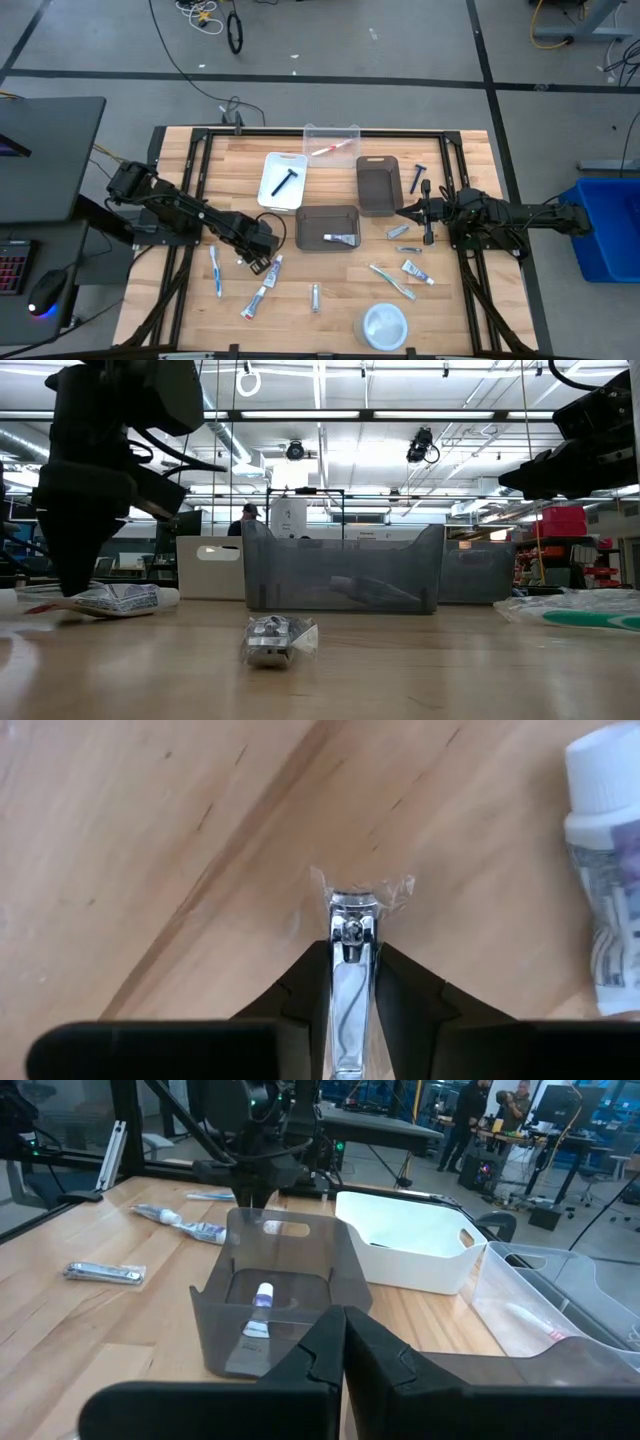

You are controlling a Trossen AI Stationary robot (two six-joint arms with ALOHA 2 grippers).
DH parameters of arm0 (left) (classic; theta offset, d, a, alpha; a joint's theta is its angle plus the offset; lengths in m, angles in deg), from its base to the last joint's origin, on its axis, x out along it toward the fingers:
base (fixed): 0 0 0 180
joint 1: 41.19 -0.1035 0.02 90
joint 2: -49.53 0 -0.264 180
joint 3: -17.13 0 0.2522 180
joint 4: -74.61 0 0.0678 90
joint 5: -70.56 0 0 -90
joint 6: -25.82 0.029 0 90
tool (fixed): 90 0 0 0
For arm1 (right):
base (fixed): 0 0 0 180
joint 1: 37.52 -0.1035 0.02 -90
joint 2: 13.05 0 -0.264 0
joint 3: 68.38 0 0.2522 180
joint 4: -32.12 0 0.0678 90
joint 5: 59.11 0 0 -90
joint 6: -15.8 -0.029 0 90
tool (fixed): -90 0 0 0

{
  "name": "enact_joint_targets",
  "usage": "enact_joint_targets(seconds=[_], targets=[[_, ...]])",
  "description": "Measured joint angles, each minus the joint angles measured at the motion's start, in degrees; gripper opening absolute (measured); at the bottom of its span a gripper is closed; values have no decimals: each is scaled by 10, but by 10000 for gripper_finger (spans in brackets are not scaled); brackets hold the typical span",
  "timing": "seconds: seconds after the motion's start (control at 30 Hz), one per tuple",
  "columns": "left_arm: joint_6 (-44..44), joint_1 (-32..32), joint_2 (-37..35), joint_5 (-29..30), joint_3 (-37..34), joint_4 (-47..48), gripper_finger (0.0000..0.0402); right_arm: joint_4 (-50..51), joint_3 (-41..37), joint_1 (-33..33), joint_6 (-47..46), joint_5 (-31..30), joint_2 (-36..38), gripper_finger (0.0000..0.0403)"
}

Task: Pick & Place Travel size toiletries
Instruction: Put the silver nail cutter into the top black bin

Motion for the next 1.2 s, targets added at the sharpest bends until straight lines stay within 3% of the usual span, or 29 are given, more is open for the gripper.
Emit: enact_joint_targets(seconds=[0.23,0.5,0.8,1.2], targets=[[27,0,0,-24,15,24,70,0,0,0,0,0,0,14],[132,-4,-1,-18,126,152,68,0,0,0,0,0,0,14],[255,-36,-1,62,270,288,69,0,0,0,0,0,0,13],[391,-99,-2,92,333,272,70,0,0,0,17,0,0,14]])
